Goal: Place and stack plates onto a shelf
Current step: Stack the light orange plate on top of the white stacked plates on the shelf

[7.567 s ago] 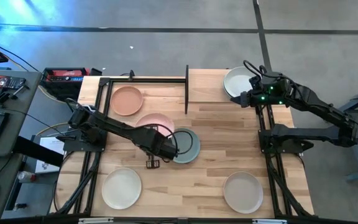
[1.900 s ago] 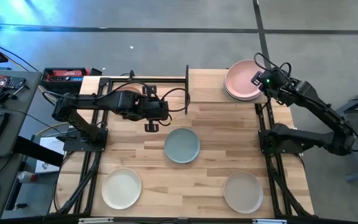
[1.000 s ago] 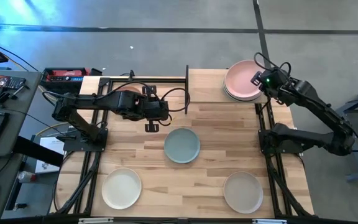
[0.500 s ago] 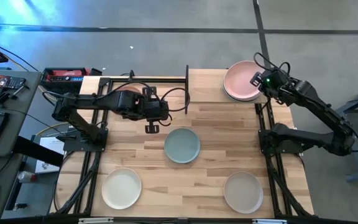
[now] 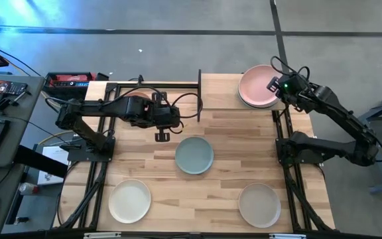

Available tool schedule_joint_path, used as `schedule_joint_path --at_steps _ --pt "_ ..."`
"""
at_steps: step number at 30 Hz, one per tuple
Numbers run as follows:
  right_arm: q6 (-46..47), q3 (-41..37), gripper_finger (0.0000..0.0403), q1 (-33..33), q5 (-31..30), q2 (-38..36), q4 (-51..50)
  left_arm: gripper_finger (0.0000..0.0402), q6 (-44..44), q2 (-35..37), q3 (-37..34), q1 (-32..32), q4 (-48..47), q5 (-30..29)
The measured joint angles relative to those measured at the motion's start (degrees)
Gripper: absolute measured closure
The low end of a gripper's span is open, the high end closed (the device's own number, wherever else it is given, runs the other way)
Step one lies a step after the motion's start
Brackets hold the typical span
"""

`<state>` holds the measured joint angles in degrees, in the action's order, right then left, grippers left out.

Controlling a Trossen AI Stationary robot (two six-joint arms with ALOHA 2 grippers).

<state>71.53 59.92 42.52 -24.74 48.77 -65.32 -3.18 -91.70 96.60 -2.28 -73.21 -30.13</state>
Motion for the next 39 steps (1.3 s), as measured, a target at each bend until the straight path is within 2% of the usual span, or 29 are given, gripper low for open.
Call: schedule_joint_path --at_steps 11,23,39 --pt "0.08 0.0 0.0402 0.0 2.82 0.0 0.0 0.0304 -0.41 0.0 0.0 0.0 0.05 0.0" --pt "0.02 0.0 0.0402 0.0 0.09 0.02 -2.93 0.0304 -0.44 0.0 0.0 0.0 0.07 -0.02" --pt "-0.04 0.0 0.0402 0.0 -1.32 0.02 -1.74 0.0304 -0.44 0.0 0.0 0.0 0.07 -0.03"
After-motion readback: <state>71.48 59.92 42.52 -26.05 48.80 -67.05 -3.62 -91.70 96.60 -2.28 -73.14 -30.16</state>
